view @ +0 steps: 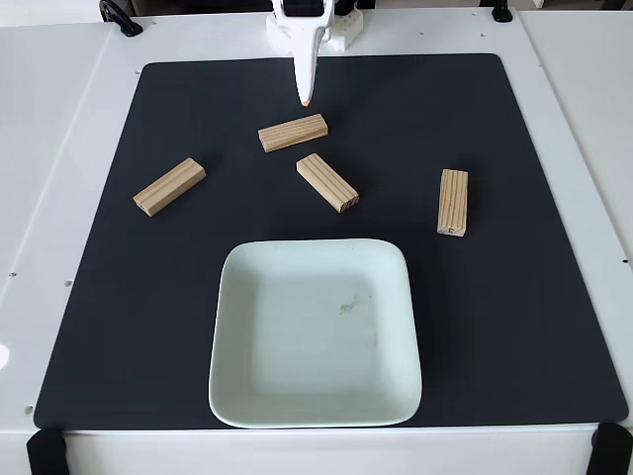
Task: Pick up the wooden block and place them on the plate.
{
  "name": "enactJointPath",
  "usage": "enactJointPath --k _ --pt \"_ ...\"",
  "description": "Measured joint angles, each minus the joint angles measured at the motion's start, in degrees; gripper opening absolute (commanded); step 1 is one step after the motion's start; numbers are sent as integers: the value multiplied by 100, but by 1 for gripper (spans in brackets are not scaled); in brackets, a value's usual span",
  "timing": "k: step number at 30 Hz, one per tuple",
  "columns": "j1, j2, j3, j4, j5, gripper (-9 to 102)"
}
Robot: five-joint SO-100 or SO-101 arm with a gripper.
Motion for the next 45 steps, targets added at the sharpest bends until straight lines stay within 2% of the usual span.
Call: enactJointPath --k 6,12,15,18,24,27,32,39,45 --pt "-334 -1600 -1485 0 0 -1" --pt "-352 -3595 -3577 70 984 -1" --pt "-352 -4474 -4816 589 1371 -1" --pt "-352 -5221 -5985 1450 1635 0" --pt "-694 -6478 -7479 2760 2048 -1" --pt "-712 -6979 -7849 3041 2250 0" --pt "-791 -7611 -7928 3059 2259 0" --pt "-694 -7822 -7937 2769 1468 -1" --pt "-615 -8156 -7937 2461 2435 -1"
